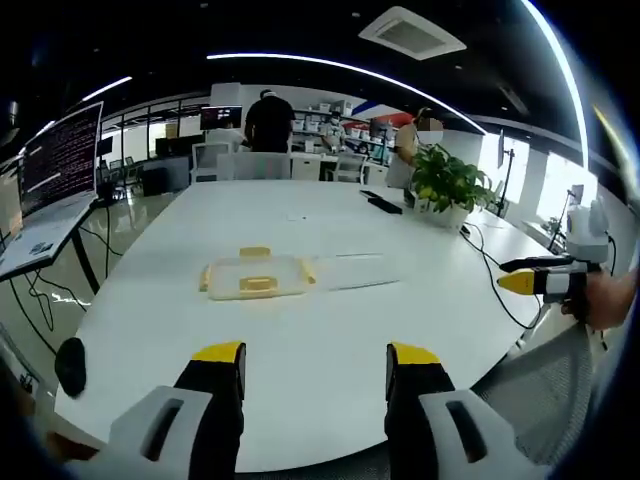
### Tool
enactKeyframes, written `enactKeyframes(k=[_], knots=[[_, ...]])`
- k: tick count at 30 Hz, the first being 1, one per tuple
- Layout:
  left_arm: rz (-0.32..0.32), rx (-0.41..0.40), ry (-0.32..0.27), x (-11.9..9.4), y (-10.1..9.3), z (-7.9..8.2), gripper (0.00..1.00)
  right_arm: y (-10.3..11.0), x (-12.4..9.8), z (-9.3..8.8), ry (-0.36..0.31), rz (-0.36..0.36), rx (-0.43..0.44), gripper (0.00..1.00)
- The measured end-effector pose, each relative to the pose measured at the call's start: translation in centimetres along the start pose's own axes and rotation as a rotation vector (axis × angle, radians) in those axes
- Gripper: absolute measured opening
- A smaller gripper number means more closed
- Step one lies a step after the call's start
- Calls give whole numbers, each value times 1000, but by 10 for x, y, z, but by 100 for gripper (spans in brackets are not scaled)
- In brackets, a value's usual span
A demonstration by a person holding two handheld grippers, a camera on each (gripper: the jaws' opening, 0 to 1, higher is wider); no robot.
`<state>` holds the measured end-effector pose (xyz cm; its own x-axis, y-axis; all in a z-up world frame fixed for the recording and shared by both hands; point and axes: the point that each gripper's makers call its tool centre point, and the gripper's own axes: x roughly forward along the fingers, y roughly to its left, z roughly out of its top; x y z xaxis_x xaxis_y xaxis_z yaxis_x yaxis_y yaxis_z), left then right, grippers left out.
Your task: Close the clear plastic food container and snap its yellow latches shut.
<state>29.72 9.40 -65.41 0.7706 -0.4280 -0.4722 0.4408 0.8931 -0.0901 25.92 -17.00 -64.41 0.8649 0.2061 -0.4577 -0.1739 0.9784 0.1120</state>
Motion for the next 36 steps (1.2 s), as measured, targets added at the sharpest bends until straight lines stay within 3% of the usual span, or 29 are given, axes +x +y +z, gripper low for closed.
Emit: enactKeyframes(k=[36], knots=[[1, -27, -5, -2, 4, 2, 51, 1, 0, -2, 19, -7, -37, 55]])
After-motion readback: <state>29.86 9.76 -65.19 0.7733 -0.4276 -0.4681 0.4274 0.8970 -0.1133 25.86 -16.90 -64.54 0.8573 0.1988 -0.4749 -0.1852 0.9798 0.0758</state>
